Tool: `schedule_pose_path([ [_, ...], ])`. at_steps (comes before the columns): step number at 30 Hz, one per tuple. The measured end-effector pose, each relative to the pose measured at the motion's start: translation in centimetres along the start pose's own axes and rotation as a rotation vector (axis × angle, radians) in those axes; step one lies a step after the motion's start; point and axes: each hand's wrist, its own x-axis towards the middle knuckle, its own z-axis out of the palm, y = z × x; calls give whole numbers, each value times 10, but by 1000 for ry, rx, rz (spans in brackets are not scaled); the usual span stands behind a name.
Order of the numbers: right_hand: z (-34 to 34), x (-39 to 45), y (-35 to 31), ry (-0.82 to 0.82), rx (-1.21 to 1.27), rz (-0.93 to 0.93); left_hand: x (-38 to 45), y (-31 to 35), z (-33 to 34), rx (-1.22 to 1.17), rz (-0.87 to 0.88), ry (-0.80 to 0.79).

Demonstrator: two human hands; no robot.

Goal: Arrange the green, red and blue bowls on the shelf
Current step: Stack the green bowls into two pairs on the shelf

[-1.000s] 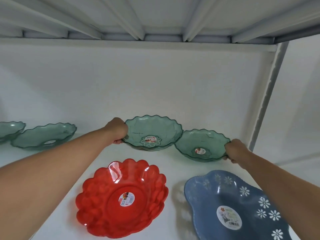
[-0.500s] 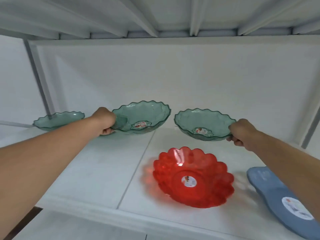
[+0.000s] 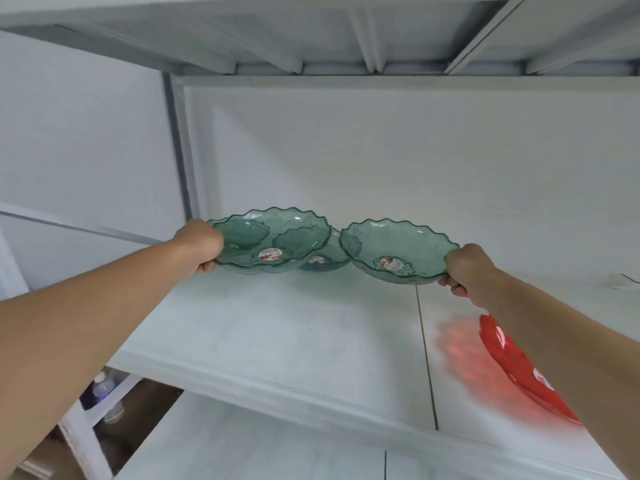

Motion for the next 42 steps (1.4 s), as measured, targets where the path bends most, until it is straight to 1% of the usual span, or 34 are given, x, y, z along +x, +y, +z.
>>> schedule_pose_path([
  [7,41,2,-21,-7,0,7,18,-12,-23,18,-22,68],
  [15,57,22,-31,-44,14,-45,14,5,-29,44,68,76],
  [19,67,30,-34,-49,15,-27,27,8,-33,20,44,74],
  [23,83,44,-41,-36,13,-15,59,10,-41,-2,28,82],
  [29,121,59,-60,14,15,30,124,7,-35,-15,4,36],
  [34,163,62,-85,84,49,94,179,13,-41,62,39,-57],
  [38,191,63,-100,148,74,118,220,18,-49,120,78,-58],
  [42,204,65,-104,182,33,126,245,13,-49,189,104,-71],
])
